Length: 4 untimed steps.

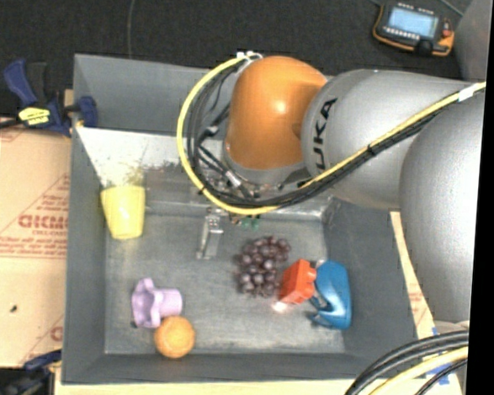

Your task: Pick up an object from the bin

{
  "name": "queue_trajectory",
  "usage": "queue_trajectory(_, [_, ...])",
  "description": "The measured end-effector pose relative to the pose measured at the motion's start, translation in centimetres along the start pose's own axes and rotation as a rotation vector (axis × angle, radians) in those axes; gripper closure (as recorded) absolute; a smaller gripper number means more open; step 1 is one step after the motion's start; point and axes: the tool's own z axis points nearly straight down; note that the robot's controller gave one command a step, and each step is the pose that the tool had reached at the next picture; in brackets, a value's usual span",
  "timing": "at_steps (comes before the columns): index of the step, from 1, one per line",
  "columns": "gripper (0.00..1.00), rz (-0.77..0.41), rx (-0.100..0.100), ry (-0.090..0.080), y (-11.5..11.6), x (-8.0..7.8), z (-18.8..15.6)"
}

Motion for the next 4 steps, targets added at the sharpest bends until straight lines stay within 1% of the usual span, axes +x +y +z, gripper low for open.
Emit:
queue_trajectory(1, [0.0, 0.012, 0.003, 0.001, -5.6, -1.3, 5.3])
queue_trajectory(2, [0.0, -0.032, 0.0, -0.004, -5.9, 0.0, 4.2])
queue_trajectory(3, [0.0, -0.205, 0.005, -0.008, -14.6, -1.8, 5.6])
queue_trajectory(4, [0.0, -0.117, -0.002, -0.012, -11.9, 2.1, 8.4])
